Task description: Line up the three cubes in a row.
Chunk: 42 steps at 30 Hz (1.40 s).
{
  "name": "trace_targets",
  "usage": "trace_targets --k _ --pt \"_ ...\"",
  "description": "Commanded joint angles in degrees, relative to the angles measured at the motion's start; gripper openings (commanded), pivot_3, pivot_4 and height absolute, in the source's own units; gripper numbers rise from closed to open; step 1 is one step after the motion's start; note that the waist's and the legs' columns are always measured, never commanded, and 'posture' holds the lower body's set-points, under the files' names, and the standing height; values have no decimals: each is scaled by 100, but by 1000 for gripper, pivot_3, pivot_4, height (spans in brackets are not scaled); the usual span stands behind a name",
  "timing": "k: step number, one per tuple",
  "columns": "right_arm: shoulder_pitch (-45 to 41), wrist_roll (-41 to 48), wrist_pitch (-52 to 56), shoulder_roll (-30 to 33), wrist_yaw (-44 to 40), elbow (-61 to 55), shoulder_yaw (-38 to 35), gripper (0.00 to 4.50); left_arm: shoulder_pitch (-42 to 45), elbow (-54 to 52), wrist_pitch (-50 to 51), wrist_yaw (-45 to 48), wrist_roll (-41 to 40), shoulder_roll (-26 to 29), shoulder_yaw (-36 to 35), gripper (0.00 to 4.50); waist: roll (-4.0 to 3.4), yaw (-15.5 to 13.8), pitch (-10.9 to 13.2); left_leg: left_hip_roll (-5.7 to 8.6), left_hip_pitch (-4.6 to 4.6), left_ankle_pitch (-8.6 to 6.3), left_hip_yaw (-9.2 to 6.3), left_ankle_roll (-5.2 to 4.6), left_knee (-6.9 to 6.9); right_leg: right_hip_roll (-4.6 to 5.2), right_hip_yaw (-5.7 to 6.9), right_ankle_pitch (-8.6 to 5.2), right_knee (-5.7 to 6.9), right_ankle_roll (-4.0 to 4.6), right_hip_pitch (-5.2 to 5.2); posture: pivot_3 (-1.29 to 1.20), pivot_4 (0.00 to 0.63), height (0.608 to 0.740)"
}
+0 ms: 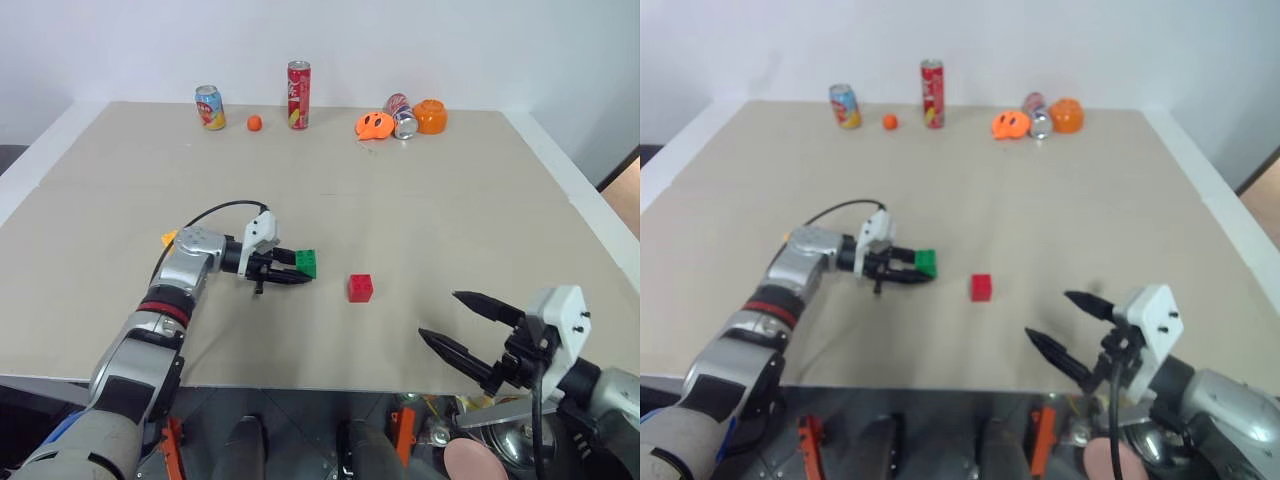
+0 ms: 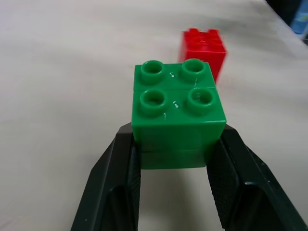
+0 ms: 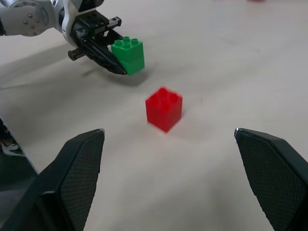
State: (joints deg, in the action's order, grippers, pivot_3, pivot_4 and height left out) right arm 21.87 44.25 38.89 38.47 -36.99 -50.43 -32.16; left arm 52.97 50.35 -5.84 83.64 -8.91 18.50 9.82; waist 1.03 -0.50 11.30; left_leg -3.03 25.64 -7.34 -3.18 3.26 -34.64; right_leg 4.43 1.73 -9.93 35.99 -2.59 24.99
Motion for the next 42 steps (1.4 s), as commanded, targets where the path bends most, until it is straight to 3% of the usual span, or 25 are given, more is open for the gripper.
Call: trace_targets --k 1,8,15,22,33,42 --pt "209 183 -127 -126 282 -455 -253 4500 428 218 -274 283 56 -103 4 1322 4 6 2 -1 0 0 0 1 -2 0 0 0 -2 0 0 0 150 740" --pt "955 -284 -329 -393 627 -922 145 4500 761 1042 -1076 276 489 -113 87 1322 3 21 2 -3 -6 -6 0 9 -3 1 1 1 -18 2 -12 0 150 740" --pt "921 -475 -473 -406 805 -889 489 4500 659 1336 -1257 -113 773 -67 32 1322 6 19 2 -3 -4 -6 3 9 -5 2 1 1 -50 2 -36 0 150 740" --pt "606 -424 -477 -273 748 -686 518 4500 212 848 -852 -206 692 -51 -25 1322 6 18 1 -8 -13 -3 1 5 -2 2 12 1 -53 1 -53 0 150 740" --pt "262 -456 -477 -151 687 -432 755 4500 -529 -814 426 -212 311 55 -109 1322 6 18 1 -10 -16 -8 0 3 3 2 16 1 -53 0 -56 0 150 740" --pt "85 -417 -466 -128 677 -333 804 4500 -773 -772 -437 -380 487 146 -30 1322 6 17 1 -10 -17 -8 0 3 1 2 17 1 -53 0 -57 0 150 740"
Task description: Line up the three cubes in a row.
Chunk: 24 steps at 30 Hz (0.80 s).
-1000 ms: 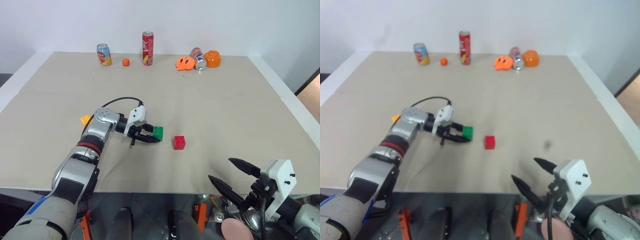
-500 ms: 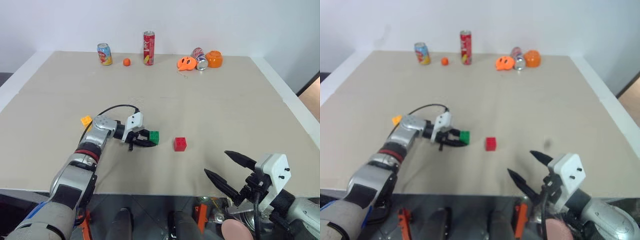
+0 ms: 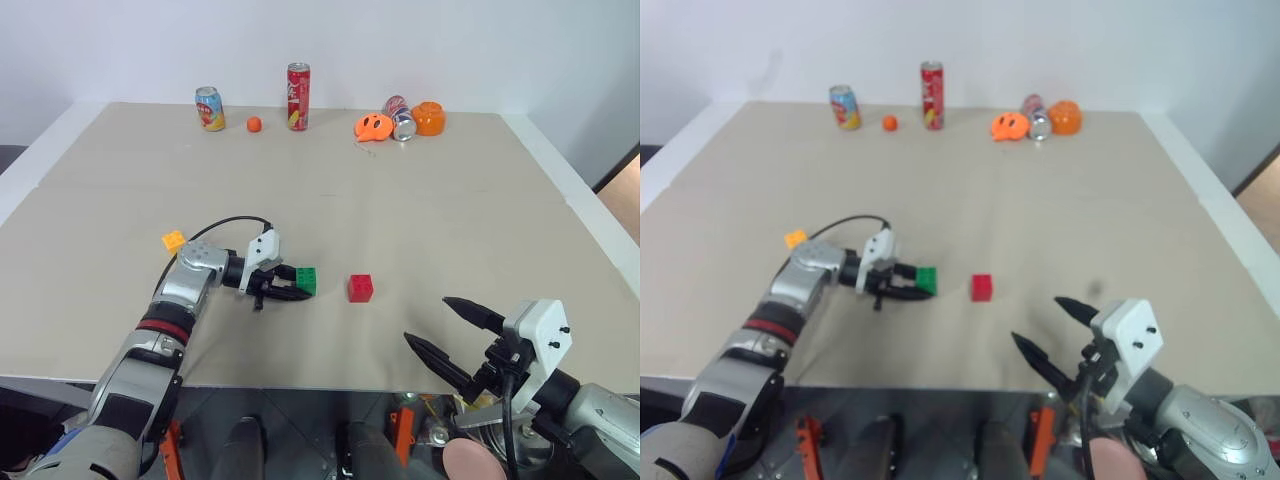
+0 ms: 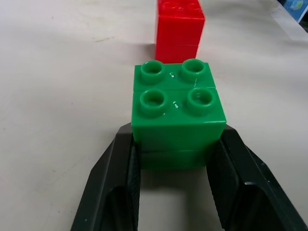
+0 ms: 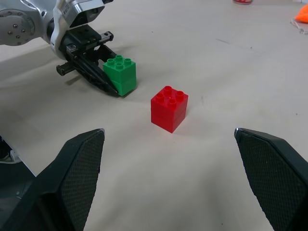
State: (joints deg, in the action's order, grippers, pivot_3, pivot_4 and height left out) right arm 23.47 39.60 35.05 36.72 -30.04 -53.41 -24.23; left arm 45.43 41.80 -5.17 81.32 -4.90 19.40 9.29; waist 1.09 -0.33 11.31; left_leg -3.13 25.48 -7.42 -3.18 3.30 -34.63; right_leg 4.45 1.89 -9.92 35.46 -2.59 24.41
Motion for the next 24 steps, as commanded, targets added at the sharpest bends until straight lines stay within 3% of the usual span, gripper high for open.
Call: trace_targets --k 1,11,24 --pt "-93 48 -80 53 -18 -27 17 4500 -25 150 -639 -205 127 46 35 1322 0 -1 0 0 0 0 0 0 -1 0 0 0 0 0 0 0 150 740" --pt "-171 112 -63 142 -45 23 -72 4500 -87 344 -854 -439 228 -62 169 1322 -2 -5 -2 1 -8 -5 1 8 -1 3 1 0 -3 0 -13 0 150 740" --pt "-263 124 -57 207 -38 82 -13 4500 -45 9 -130 -452 -43 -308 159 1322 -3 -22 -3 17 -8 -9 8 14 -5 27 4 0 -42 0 -43 0 150 740"
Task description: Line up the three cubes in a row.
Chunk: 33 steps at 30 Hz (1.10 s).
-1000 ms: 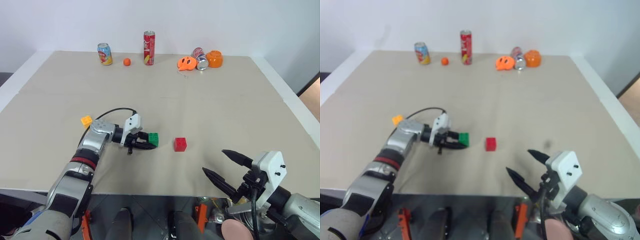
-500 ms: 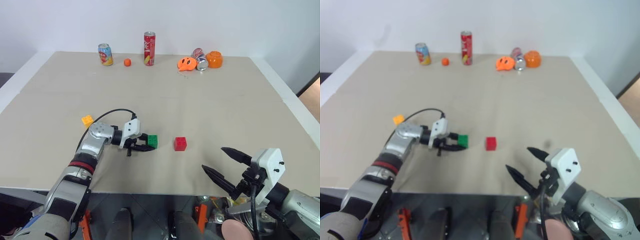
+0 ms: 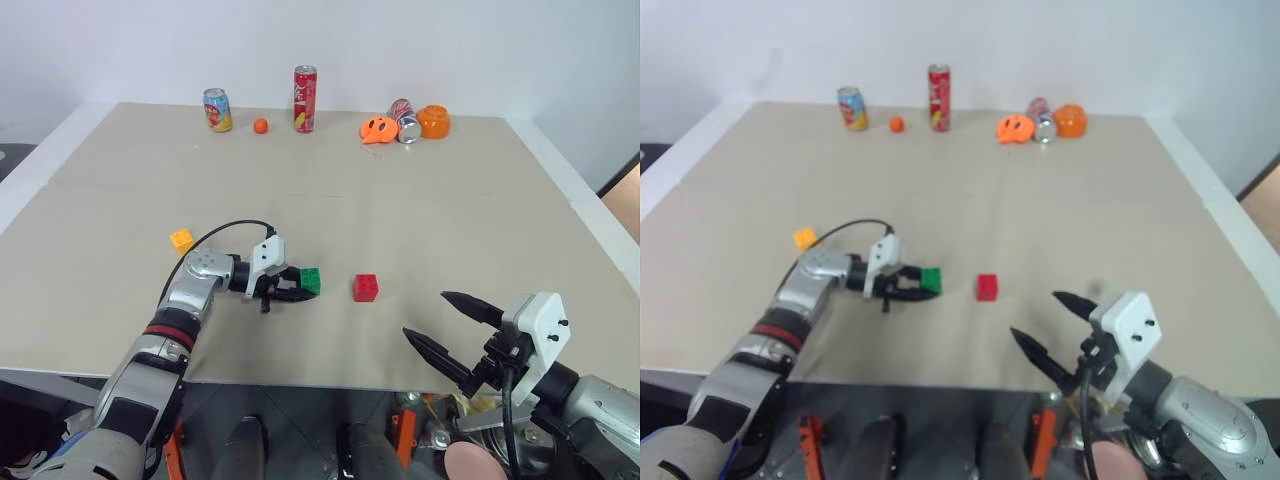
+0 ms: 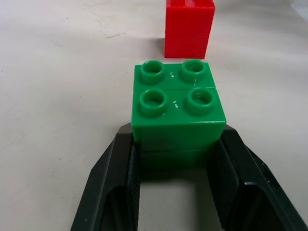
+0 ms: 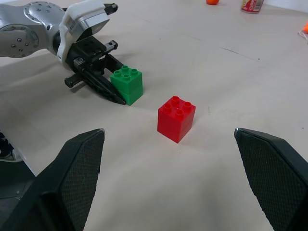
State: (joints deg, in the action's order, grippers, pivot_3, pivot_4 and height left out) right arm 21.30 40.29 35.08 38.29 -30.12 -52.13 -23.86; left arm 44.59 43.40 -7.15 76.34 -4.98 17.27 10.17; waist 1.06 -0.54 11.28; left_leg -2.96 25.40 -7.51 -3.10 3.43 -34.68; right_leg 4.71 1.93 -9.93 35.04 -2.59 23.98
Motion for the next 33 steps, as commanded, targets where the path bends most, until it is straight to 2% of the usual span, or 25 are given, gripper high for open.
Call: trace_targets --k 1,24,26,31,33 --pt "-51 52 -59 51 -26 -46 -44 4500 61 -161 86 71 -48 -98 71 1322 0 -1 0 1 1 0 1 0 0 3 1 0 0 0 0 0 150 740" --pt "-72 49 -47 77 -38 -4 -49 4500 -99 -129 -250 238 85 -9 179 1322 0 -1 0 2 3 4 1 -7 4 8 13 -9 0 -16 -1 0 150 740" --pt "-75 57 -45 83 -36 -4 -54 4500 -124 -120 -294 266 99 -2 203 2329 -1 -1 0 2 3 4 1 -7 3 8 13 -9 0 -16 -1 0 150 740" --pt "-65 79 -45 99 -37 -11 -90 4500 -83 -80 -161 389 60 21 200 4025 -2 -4 -1 2 3 -1 2 1 3 16 22 -9 0 -15 -7 0 150 740" --pt "-67 93 -39 102 -30 -18 -99 4500 -49 -51 -180 363 67 23 190 4452 -2 -4 -1 3 3 -2 5 3 3 24 30 -9 -3 -15 -10 0 150 740"
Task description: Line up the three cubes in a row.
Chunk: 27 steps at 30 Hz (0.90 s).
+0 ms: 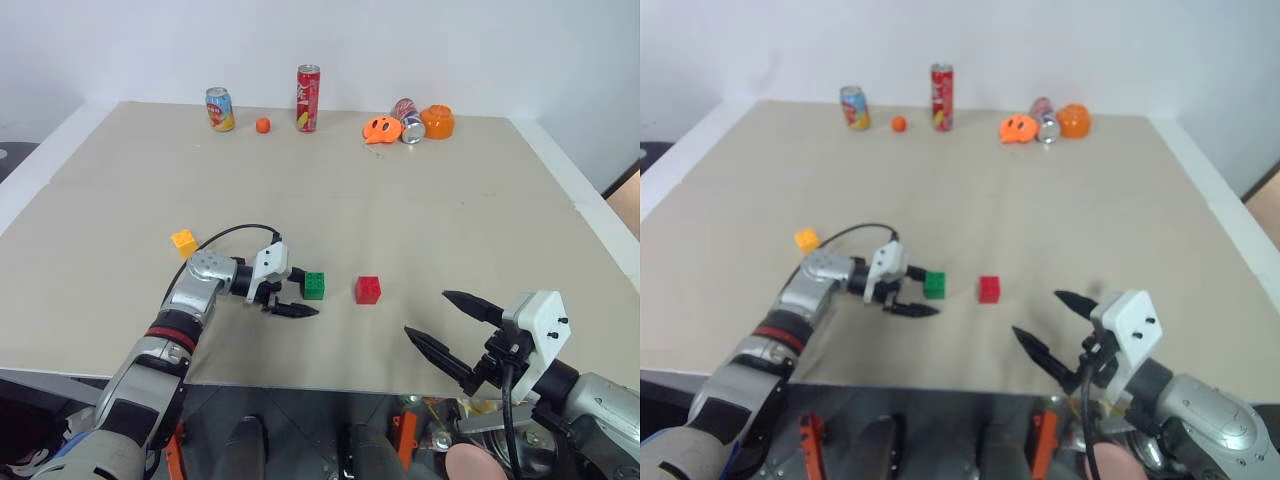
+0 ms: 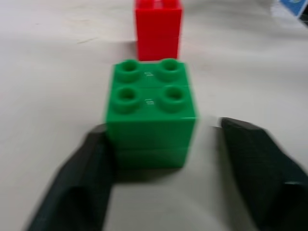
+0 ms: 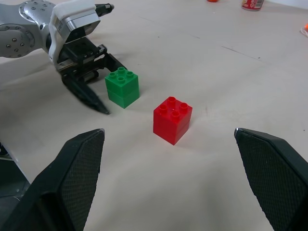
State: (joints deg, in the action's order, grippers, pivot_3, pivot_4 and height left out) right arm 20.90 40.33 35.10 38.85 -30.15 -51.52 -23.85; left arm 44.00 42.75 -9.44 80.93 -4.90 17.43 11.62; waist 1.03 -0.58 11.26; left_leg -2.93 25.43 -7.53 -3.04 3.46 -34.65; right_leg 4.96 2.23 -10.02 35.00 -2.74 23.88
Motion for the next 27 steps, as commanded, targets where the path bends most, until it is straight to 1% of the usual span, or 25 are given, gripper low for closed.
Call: trace_targets --k 1,3,6,8,9,15,16,17,18,19,20,21,22,23,24,25,26,27 --pt "-25 96 -40 49 -26 -83 -103 4500 22 29 14 -108 66 12 43 4452 0 1 0 0 0 -3 4 5 0 6 5 0 -4 0 -2 0 150 740" --pt "-30 104 -35 55 -26 -88 -98 4500 54 82 -19 -97 58 34 29 4452 -6 18 -3 -2 3 -4 8 6 0 11 14 1 -22 1 -2 0 150 740" --pt "-37 116 -45 66 -48 -80 -105 4500 93 169 -56 -120 61 63 10 4452 -27 39 -13 -39 23 -6 3 3 1 11 78 4 -117 5 -22 0 150 740" --pt "-104 135 -42 95 -65 -45 -96 4500 143 277 -132 -173 98 106 -9 4452 -37 64 -19 -70 29 -7 3 0 1 6 116 14 -203 6 -54 0 150 740" --pt "-151 147 -40 117 -78 -23 -84 4500 178 341 -178 -210 124 135 -21 4452 -37 67 -19 -79 48 -8 4 -4 -1 2 127 19 -229 3 -54 0 150 740" --pt "-425 213 3 260 -209 124 -69 4500 363 663 -349 -349 173 282 -117 4452 -38 81 -20 -82 60 -8 40 -18 -7 16 125 34 -253 -3 -46 0 150 740" --pt "-472 222 8 291 -234 155 -65 4500 383 711 -379 -360 181 317 -128 4452 -59 144 -32 -90 66 -12 40 -24 -5 7 127 86 -291 -3 -50 0 150 740" --pt "-533 246 14 321 -265 193 -63 4500 404 762 -408 -376 182 361 -147 4452 -139 182 -63 -122 98 -14 31 -30 -3 -38 131 212 -409 -15 -70 0 150 740" --pt "-600 258 17 359 -304 234 -54 4500 423 816 -444 -406 191 415 -163 4452 -173 176 -83 -232 179 -14 13 -35 13 -133 145 365 -575 -12 -110 0 150 740" --pt "-667 269 29 391 -331 272 -40 4500 439 868 -462 -420 184 462 -181 4452 -44 172 -106 -325 241 -8 28 -55 40 -166 157 402 -577 11 -108 0 150 740" --pt "-729 283 37 427 -363 313 -28 4500 453 921 -488 -438 184 512 -198 4452 28 173 -93 -301 206 29 193 -110 59 -43 131 109 58 22 -34 0 150 740" --pt "-776 294 44 458 -390 345 -19 4500 461 963 -515 -450 184 550 -209 4452 78 169 -72 -253 144 39 262 -110 61 -17 26 -212 254 -16 -7 0 150 740" --pt "-822 307 48 488 -433 381 -14 4500 463 975 -518 -449 174 595 -225 4452 81 169 -67 -141 80 36 296 -107 71 -2 -32 -289 326 -2 5 0 150 740" --pt "-878 321 52 522 -477 425 -3 4500 462 992 -528 -443 168 652 -244 4452 69 158 -66 -133 30 10 300 -105 84 9 -23 -300 314 17 26 0 150 740" --pt "-921 330 51 548 -512 464 6 4500 459 1010 -551 -444 169 698 -252 4452 60 159 -68 -105 -7 -15 298 -113 79 47 29 -300 307 20 9 0 150 740" --pt "-976 337 47 581 -554 513 25 4500 452 1026 -565 -435 163 752 -266 4452 30 161 -71 -74 -43 -13 271 -110 64 68 55 -300 305 21 -10 0 150 740" --pt "-1032 335 45 614 -592 559 49 4500 444 1021 -560 -410 146 801 -283 4452 21 169 -69 -69 -66 -14 221 -111 65 77 107 -300 302 21 -44 0 150 740" --pt "-1085 337 47 640 -623 601 68 4500 433 1006 -550 -390 130 845 -301 4452 7 188 -69 -68 -68 -16 186 -111 29 69 149 -300 298 21 -55 0 150 740"
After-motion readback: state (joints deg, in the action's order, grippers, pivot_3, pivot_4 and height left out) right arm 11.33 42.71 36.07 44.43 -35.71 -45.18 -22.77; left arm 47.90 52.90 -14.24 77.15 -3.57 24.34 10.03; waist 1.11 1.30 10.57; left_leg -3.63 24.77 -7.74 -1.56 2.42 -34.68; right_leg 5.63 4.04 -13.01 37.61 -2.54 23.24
